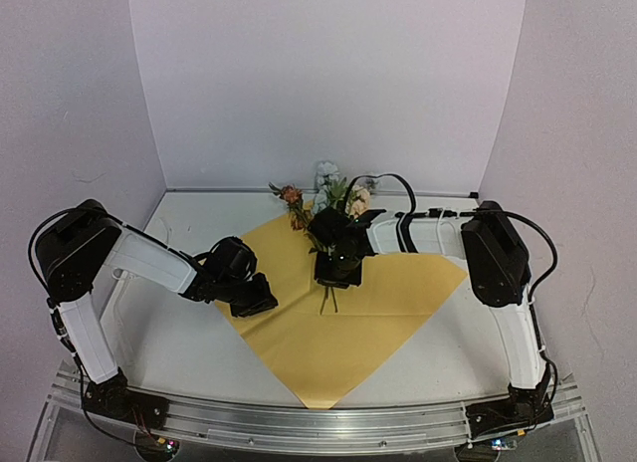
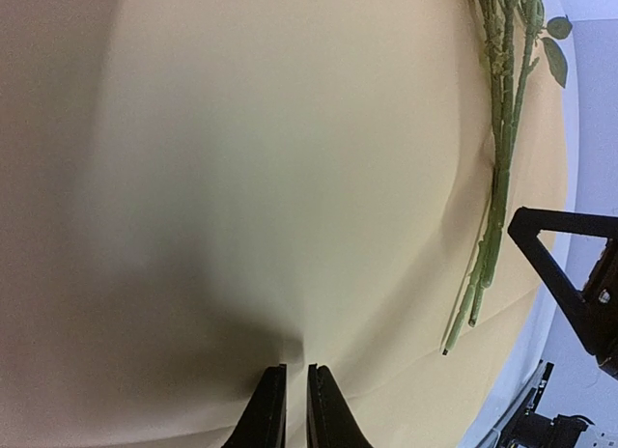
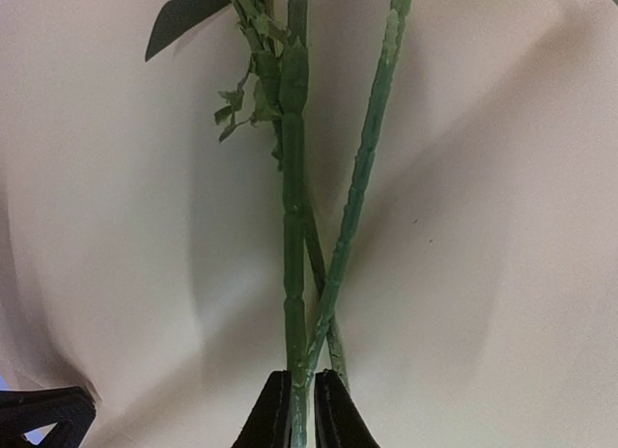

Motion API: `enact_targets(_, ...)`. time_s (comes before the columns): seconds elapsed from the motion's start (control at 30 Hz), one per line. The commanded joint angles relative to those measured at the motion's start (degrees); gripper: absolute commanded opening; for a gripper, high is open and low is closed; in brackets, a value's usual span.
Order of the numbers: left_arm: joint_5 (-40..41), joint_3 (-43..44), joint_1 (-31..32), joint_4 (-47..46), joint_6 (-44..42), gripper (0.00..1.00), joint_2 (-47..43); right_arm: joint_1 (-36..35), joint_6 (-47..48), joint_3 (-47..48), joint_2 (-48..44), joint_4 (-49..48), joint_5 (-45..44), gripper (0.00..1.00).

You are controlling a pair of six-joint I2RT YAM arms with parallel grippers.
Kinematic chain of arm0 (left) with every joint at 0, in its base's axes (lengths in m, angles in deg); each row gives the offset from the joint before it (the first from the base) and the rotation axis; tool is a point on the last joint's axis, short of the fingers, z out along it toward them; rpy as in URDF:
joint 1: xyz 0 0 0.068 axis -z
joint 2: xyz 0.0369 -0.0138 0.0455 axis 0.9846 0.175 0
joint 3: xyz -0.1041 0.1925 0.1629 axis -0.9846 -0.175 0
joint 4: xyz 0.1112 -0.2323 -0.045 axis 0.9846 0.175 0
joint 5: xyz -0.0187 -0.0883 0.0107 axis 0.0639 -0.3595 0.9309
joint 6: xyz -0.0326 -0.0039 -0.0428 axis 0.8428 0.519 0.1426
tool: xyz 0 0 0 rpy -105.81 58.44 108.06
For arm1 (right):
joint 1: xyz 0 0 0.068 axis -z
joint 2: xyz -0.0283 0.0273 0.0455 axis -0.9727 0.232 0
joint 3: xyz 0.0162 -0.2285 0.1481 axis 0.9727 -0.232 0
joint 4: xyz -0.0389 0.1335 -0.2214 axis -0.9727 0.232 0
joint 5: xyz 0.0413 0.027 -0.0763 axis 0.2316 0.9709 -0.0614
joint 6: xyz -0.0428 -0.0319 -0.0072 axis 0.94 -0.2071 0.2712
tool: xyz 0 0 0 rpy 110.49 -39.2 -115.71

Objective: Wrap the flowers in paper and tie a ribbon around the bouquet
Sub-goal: Adjust the fake flower on the flattened wrapping paper.

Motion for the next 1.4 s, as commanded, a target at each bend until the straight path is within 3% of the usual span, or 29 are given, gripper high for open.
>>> enact_targets(0.0,0.99,0.10,-0.73,4.95,0.23,0.11,1.76,-0.36,0.40,2.23,1.49,1.07,-0.48,0.15)
enact_targets(1.0,0.47,0.17,-0.88,4.25,0.40,0.11,2.49,-1.73,0.22,5.24,5.10,4.44,-1.44,0.15)
enact_targets(1.37,0.32,-0.33,-1.08,3.90,0.58,0.11,2.58,-1.70,1.14,5.79,1.79,5.16,-2.36,0.12)
